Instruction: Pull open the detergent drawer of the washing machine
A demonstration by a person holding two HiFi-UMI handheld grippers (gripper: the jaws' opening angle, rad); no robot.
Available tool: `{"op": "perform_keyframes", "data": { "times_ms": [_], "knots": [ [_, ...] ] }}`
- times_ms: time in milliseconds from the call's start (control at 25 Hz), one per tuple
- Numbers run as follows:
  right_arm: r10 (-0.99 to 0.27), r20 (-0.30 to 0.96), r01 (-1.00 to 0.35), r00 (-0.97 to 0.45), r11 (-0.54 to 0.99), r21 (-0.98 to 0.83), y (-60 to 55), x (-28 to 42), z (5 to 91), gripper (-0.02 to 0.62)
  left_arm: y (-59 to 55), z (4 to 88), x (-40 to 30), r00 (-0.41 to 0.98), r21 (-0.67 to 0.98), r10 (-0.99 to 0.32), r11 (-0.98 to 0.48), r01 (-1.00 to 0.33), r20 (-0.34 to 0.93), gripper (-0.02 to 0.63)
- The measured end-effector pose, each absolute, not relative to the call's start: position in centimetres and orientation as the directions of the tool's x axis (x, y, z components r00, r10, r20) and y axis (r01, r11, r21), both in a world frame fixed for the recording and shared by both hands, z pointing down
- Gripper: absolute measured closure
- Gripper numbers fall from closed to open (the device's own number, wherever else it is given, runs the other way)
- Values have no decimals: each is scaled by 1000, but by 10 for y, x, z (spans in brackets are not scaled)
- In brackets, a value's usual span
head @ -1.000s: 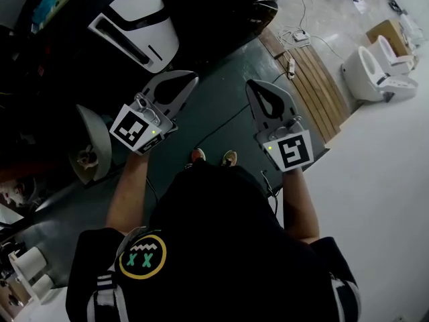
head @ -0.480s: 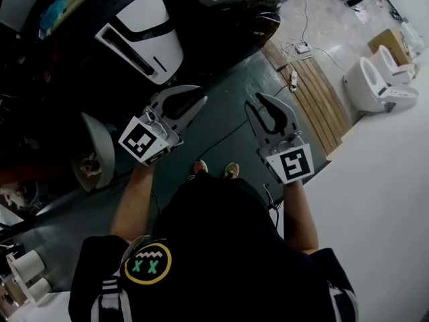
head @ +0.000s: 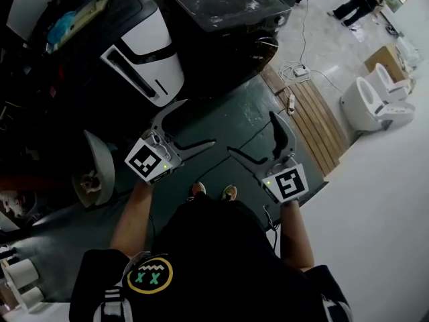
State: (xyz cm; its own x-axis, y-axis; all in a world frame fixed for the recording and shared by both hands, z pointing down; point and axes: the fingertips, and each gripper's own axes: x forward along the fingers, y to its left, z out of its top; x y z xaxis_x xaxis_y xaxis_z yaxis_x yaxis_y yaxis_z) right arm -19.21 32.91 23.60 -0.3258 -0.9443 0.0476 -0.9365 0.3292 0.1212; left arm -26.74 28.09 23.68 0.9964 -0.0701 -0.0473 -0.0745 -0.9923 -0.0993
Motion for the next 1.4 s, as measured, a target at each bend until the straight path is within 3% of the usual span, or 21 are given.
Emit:
{"op": "perform_keyframes", "data": {
  "times_ms": [160,1000,1400],
  "knots": [
    [-940,57,-931,-336,340,129,332,-189,240,2,285,235,-264,997,-115,-64,-991,-69,-49,138],
    [-938,25,-927,-345,344,147,382,-133,242,2,334,247,-223,993,-120,-121,-985,-120,-2,138],
    [-932,17,-919,-362,360,161,351,-116,248,2,306,252,-201,990,-131,-139,-982,-139,-8,138]
  ]
}}
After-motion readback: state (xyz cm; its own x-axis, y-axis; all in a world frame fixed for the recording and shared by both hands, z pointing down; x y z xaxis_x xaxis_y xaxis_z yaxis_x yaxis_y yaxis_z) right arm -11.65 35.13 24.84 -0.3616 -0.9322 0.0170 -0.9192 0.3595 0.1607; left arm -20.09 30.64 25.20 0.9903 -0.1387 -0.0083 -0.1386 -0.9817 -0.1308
